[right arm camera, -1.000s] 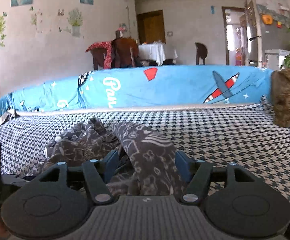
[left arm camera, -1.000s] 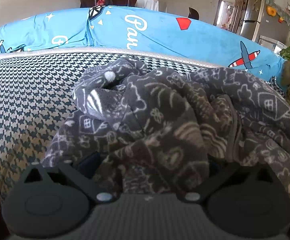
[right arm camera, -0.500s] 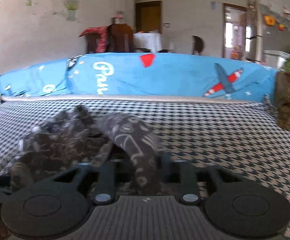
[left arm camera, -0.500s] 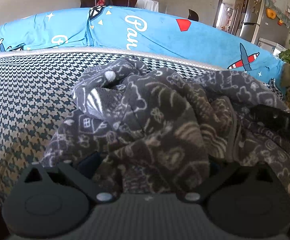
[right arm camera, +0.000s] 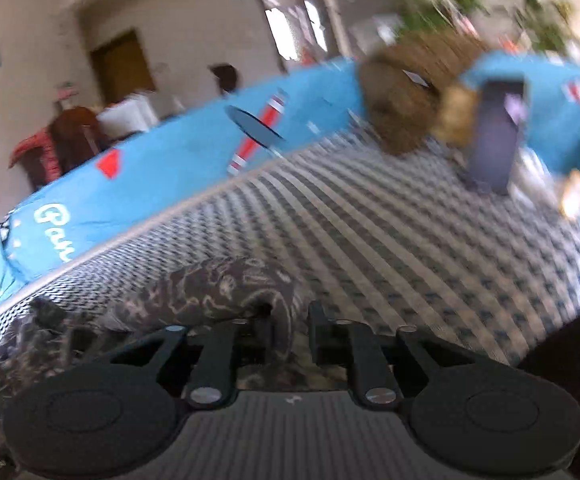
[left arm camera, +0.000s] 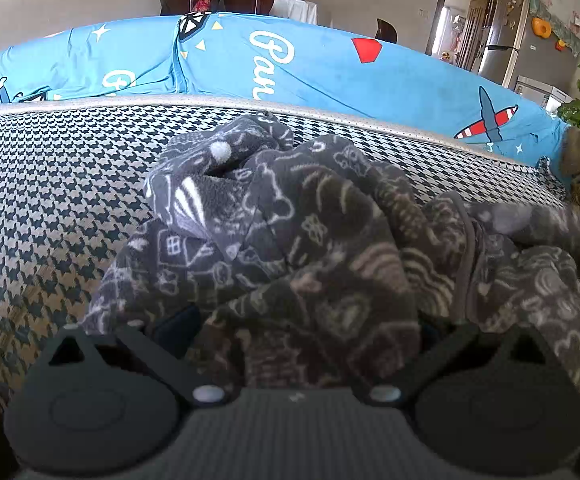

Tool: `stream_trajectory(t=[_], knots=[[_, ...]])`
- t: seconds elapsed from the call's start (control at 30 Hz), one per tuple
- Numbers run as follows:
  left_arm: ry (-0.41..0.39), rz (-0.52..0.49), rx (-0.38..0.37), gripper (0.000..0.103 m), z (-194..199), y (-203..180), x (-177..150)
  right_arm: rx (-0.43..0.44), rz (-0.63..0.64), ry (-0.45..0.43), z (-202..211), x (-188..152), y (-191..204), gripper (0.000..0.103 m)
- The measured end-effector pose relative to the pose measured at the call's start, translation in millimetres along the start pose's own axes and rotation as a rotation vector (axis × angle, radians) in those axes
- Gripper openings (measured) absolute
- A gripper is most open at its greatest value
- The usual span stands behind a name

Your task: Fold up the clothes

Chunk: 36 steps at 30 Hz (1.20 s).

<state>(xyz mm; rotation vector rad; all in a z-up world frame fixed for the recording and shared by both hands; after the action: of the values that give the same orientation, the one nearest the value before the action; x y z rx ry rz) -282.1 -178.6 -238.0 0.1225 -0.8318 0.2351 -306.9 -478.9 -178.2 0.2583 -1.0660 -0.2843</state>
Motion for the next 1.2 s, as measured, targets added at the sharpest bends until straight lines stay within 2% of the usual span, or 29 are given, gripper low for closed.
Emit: stream_trajectory(t=[0.03,0.17,0.37,0.5,0.63,0.77,0.9,1.03,1.2], knots=[[0.000,0.000,0.000,0.103,0.1,0.2,0.0,-0.010,-0.009,0.009,2.5,-1.8,-6.9,0.018],[0.000,0.002,0.002,0.103,0.1,0.5,0.0,-0.037,-0.030,0.016,14.2,-5.1,-26.6,0.048],[0.005,0.003,0.005,0.103,0.5,0.4,0.2,-0.047,-0.111,0.043,22.9,-11.9,-47.9,0.053],[0.009,0.001,0.005,0.103,0.8,0.7,0.3,-0.021,-0.227,0.038,30.5,-14.4,-66.4,0.056],[0.013,0.001,0.004,0.103,0.7,1.1,0.3,0.003,-0.286,0.031,32.3,-12.7,-75.6,0.056],[0.015,0.002,0.007,0.103,0.5,0.8,0.1,-0.013,-0.248,0.048,35.5,-15.0,-75.6,0.056],[0.018,0.002,0.005,0.103,0.5,0.8,0.2,0.015,-0.330,0.009,45.0,-9.9,-83.8,0.056],[0.020,0.003,0.002,0.103,0.3,1.7,0.4,0.032,-0.350,-0.005,46.6,-7.9,-83.7,0.056],[0.020,0.004,0.001,0.103,-0.5,2.2,0.3,0.006,-0.243,0.032,44.0,-1.9,-73.6,0.057]])
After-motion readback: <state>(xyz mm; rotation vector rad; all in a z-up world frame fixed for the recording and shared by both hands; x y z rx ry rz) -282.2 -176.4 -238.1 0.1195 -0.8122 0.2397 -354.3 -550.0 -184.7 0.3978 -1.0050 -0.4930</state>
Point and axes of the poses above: each gripper's, at about its wrist camera, not at the fingertips, and z roughly against the way its jaws point, y to its left, x to its top, the point moved 8 cm from there along -z, roughly the way its jaws point, and after that the axes turned 14 degrees about x, right-handed, at the moved point
